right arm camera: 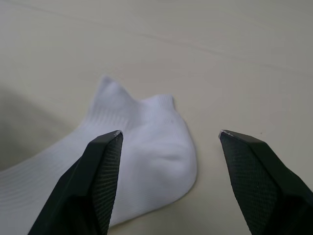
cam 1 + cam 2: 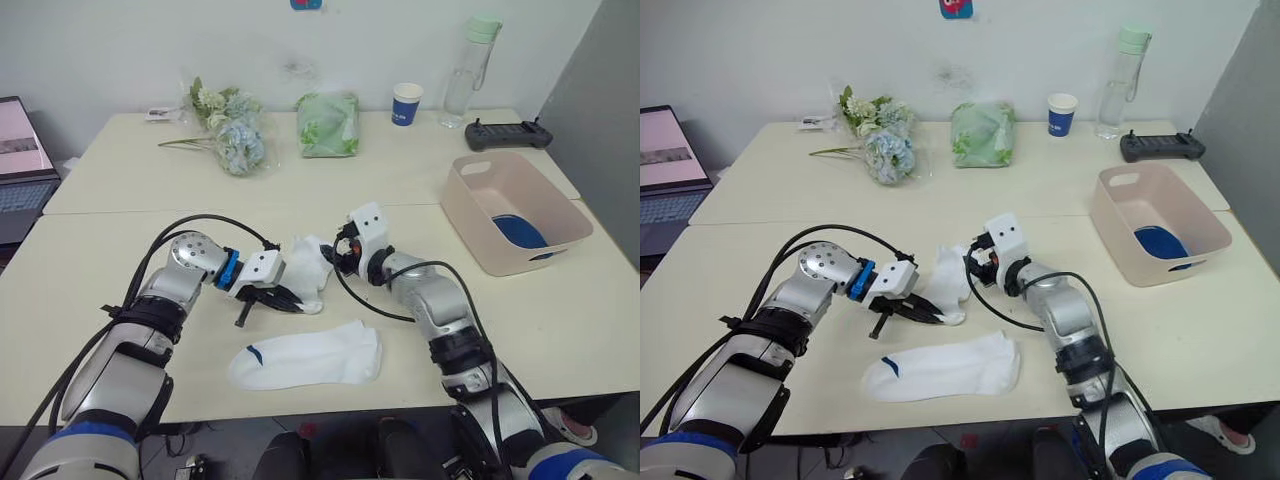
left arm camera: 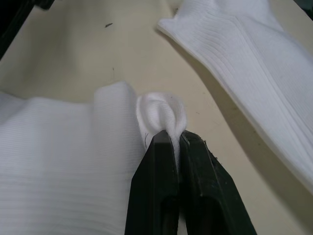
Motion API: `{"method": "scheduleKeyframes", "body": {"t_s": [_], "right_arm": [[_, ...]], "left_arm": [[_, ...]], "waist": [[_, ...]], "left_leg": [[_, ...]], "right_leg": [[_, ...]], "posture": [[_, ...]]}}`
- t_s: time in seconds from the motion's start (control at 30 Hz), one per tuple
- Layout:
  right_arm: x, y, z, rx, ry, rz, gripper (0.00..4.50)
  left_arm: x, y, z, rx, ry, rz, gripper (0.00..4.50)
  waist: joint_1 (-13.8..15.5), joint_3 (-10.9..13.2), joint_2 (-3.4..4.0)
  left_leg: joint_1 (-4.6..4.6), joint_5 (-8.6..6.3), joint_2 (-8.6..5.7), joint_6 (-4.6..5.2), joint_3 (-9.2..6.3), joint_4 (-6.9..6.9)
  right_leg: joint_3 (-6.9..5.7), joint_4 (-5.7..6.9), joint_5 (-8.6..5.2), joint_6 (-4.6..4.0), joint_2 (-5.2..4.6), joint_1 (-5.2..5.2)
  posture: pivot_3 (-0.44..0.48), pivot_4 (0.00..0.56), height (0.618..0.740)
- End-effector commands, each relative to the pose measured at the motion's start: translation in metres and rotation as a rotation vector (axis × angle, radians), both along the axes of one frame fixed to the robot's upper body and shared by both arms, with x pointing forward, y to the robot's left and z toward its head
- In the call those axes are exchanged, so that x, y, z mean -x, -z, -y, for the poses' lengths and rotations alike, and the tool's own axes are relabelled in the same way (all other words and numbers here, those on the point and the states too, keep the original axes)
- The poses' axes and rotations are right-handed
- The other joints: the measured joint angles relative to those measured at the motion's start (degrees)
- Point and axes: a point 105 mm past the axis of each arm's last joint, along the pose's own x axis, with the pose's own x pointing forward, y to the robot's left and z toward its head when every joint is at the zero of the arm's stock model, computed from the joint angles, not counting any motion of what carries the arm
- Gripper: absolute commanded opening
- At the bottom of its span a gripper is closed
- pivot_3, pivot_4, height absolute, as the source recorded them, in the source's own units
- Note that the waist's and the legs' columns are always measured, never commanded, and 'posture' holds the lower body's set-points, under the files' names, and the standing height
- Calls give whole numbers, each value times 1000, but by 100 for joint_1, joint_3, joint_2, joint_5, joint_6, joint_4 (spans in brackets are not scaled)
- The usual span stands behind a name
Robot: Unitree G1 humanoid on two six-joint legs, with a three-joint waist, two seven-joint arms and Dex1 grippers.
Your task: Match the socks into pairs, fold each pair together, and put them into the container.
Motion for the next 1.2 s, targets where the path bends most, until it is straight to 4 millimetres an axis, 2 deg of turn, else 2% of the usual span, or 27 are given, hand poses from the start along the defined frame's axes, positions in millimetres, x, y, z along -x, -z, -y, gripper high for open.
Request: {"method": "scheduleKeyframes", "body": {"t_s": [0.03,0.07,0.17,0.27,0.43,0.5,0.57,0.7,0.8,0.87,1.0,1.1,1.2], "right_arm": [[-11,-7,-11,8,-13,65,3406],[-12,-5,-12,20,-13,67,3406],[-13,5,-15,39,-14,52,2821],[-8,13,-19,73,-46,69,1761],[-6,9,-17,73,-43,120,28],[-6,0,-13,51,-24,152,28],[-4,-17,2,15,33,212,28],[10,-32,28,-12,131,257,28],[29,-26,49,-12,237,236,28],[41,-15,57,-17,302,189,28],[53,3,58,-17,373,109,28],[56,8,57,-39,414,75,28],[57,4,51,-58,403,84,723]], "left_arm": [[-1,-10,2,18,12,29,0],[0,-10,2,18,12,29,0],[0,-10,2,20,10,26,0],[-1,-11,0,20,4,27,0],[-2,-13,-1,23,-6,28,0],[-3,-15,-1,34,-7,31,0],[-5,-21,-1,38,-9,39,0],[-9,-24,-3,7,5,63,0],[-13,-23,0,-23,36,81,0],[-13,-19,3,-56,72,92,0],[-18,-17,12,-68,113,127,0],[-24,-17,14,-93,113,135,0],[-31,-30,11,-72,81,165,727]], "waist": [[-9,0,0],[-9,0,0],[-16,0,0],[-30,0,0],[-37,0,0],[-33,0,0],[-15,0,0],[15,0,0],[37,-2,-2],[39,-2,-2],[25,-2,-3],[19,-2,-3],[16,-1,-3]], "left_leg": [[1,0,0,0,0,0],[1,0,1,0,-2,0],[0,0,3,-1,-5,-1],[1,1,3,-1,-3,0],[6,0,6,0,-7,0],[5,1,6,-1,-8,0],[2,1,6,-1,-11,1],[-43,12,3,-22,-13,12],[-46,12,2,-22,-14,10],[-46,9,3,-17,-13,7],[-41,5,-1,-7,-1,8],[-39,5,0,-6,0,9],[-41,5,0,-5,1,8]], "right_leg": [[1,1,0,0,0,0],[2,0,0,0,0,0],[4,0,0,0,0,-1],[6,5,0,0,-1,0],[8,17,0,0,-1,-1],[9,18,0,0,-1,-1],[9,17,0,0,-2,-2],[9,27,0,0,-11,-44],[9,29,-1,1,-16,-48],[9,31,-1,0,-9,-50],[9,47,-1,0,0,-55],[4,49,-1,0,7,-56],[5,48,-1,1,10,-57]], "posture": [[0,150,740],[0,150,740],[0,150,740],[0,150,740],[0,150,740],[0,150,740],[0,150,740],[0,150,740],[0,150,740],[0,150,740],[0,150,740],[0,150,740],[0,150,740]]}}
